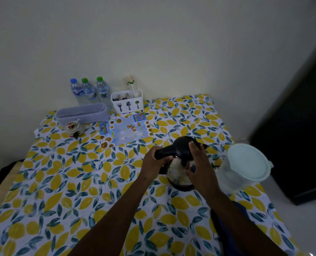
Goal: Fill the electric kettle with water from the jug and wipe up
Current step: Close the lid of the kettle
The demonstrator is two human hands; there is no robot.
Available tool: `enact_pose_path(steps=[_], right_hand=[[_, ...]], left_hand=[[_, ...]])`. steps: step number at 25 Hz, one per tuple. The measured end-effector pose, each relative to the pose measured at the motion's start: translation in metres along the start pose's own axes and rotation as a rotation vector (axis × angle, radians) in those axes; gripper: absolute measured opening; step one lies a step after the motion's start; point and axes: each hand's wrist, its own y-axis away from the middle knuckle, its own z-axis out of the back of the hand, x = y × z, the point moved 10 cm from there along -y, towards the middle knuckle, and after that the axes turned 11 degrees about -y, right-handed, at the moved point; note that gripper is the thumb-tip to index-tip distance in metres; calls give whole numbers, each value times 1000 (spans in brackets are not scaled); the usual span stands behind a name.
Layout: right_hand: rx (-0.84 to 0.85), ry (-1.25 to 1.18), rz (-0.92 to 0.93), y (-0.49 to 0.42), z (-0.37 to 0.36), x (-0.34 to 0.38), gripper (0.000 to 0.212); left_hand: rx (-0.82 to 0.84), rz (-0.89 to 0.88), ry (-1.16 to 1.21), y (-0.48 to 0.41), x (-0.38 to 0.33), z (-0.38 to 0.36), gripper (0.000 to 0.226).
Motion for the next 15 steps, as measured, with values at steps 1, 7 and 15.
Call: enact_pose_path(steps=[1,7,15], right_hand=[[-2,-2,-18,2,3,-6,106],[-28,17,-28,-1,7,-11,102],[-28,4,-34,10,-2,-17,107]], left_hand=[[14,0,-5,-4,0,-7,35],[55,-23,-63,-20,-3,-13,31],[37,-31,-144,-12,15,-17,28]])
